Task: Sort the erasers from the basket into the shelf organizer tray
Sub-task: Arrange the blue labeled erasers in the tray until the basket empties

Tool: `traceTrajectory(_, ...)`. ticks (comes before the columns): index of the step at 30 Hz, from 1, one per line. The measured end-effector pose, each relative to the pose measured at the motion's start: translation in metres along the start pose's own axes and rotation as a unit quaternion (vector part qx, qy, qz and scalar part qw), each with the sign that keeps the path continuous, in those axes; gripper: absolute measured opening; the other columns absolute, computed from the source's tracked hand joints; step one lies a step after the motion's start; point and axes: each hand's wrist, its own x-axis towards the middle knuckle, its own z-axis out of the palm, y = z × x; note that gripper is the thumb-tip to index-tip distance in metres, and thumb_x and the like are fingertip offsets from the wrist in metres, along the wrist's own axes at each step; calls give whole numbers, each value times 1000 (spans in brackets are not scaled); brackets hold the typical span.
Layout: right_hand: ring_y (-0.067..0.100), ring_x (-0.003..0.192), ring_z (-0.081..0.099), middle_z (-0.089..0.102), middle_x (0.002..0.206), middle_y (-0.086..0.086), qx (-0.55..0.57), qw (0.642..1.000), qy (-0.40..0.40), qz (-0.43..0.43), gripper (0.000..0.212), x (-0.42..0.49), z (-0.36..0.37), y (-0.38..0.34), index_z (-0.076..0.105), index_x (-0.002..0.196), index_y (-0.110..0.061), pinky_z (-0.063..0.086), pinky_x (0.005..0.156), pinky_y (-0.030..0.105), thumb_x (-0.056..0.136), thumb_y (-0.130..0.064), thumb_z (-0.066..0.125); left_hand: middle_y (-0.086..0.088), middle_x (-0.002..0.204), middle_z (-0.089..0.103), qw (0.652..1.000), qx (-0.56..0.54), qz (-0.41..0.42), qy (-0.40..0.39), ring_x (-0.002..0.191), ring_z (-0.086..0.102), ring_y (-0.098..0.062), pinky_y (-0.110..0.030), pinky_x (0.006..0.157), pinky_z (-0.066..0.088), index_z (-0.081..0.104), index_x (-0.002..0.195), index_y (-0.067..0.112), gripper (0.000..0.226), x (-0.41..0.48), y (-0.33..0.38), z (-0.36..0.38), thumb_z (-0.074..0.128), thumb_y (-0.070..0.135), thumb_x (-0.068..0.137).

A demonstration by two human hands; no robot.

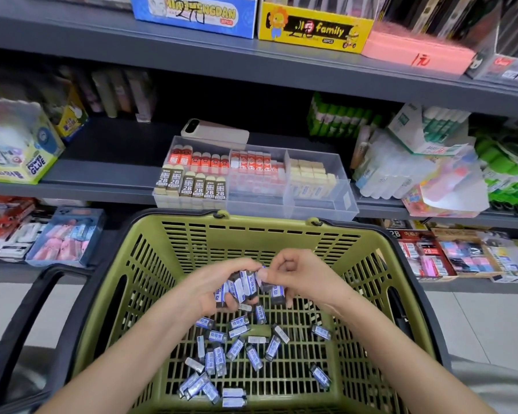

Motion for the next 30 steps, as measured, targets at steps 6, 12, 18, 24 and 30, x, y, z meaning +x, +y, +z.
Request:
traceTrajectory(6,18,64,68,68,75,11,257,965,35,-23,17,3,-11,-16,62,90,-5,56,59,22,74,-3,67,-13,59,63,992,-118,53,-15,46,60,-23,-10,29,24,68,52,7,14,-20,23,-3,71,19,57)
traceTrajectory(12,8,57,57,64,65,-1,121,962,208,-125,23,32,-32,-56,63,81,-16,46,53,16,67,-15,81,-11,60,63,963,-182,197,-32,46,59,-21,-10,28,25,69,52,10,14,-48,65,-16,67,21,60)
traceTrajectory(18,14,67,57,61,67,-3,-251,929,242,-120,28,89,-13,-82,55,61,-20,48,65,30,69,-27,82,-7,60,64,922,-184,340,4,46,59,-15,-10,29,26,66,69,9,15,-57,101,-33,62,24,67)
traceTrajectory(24,15,56,46,51,58,3,-298,948,113,8,26,118,-9,-93,62,66,-2,42,65,27,81,-21,72,-10,61,66,918,-192,346,17,46,60,-16,-11,29,28,71,56,12,18,-52,103,-42,61,22,68)
traceTrajectory(30,9,78,53,64,87,-1,-288,956,44,40,39,113,-16,-93,68,90,-7,39,86,27,97,-38,46,-13,63,65,920,-190,341,24,50,61,-17,-13,31,29,72,60,12,17,-42,96,-47,63,24,68)
